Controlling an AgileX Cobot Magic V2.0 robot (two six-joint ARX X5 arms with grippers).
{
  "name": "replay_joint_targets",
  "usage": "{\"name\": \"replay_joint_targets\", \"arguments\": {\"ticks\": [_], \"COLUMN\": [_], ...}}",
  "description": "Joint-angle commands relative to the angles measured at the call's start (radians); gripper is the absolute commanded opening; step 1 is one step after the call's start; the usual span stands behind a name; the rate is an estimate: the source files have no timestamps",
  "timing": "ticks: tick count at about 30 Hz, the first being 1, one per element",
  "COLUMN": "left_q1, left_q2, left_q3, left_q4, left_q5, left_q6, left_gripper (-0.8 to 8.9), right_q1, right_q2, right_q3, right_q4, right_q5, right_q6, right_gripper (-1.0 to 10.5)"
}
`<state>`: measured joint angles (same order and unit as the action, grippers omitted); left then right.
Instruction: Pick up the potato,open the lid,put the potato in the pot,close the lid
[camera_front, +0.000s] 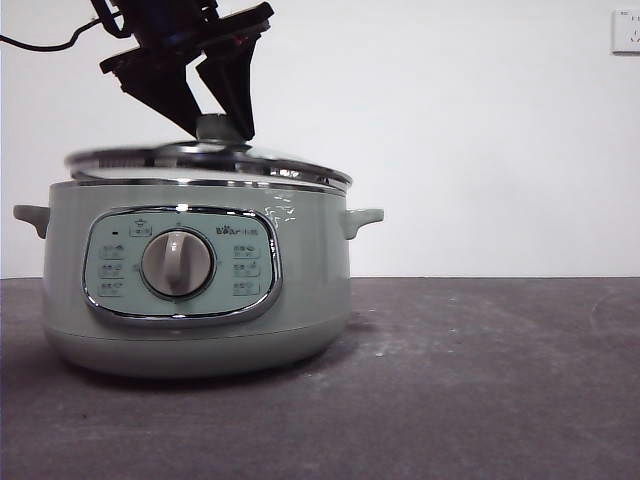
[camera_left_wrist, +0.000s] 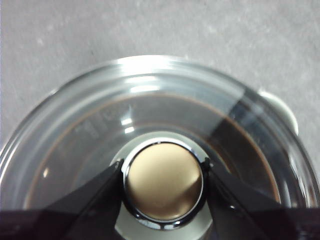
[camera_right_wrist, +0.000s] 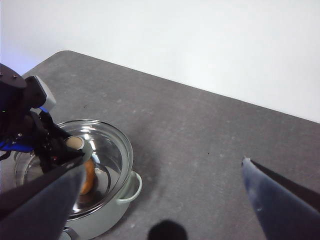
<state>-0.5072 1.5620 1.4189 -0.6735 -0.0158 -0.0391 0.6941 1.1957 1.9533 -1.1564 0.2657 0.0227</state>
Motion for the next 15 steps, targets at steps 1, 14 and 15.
{"name": "replay_joint_targets", "arguments": {"ticks": [1, 14, 15], "left_q1": [-0.003, -0.002, -0.002], "left_q2": [-0.011, -0.011, -0.011], "left_q3": [0.006, 0.006, 0.006], "left_q4": [0.002, -0.080, -0.085], "left_q5": [-0.009, -0.010, -0.010], "left_q6": [-0.004, -0.002, -0.001], "left_gripper": [-0.09, -0.09, -0.09], "right_q1": [0.000, 0.000, 0.000], "right_q2": [0.002, 0.002, 0.002], "right_q3": [0.000, 0.000, 0.000], "right_q4": [0.006, 0.007, 0.007], "right_q5": [0.004, 0.003, 0.003], "right_q6": [0.009, 0.010, 0.010], "right_gripper": [5.3, 5.3, 5.3]}}
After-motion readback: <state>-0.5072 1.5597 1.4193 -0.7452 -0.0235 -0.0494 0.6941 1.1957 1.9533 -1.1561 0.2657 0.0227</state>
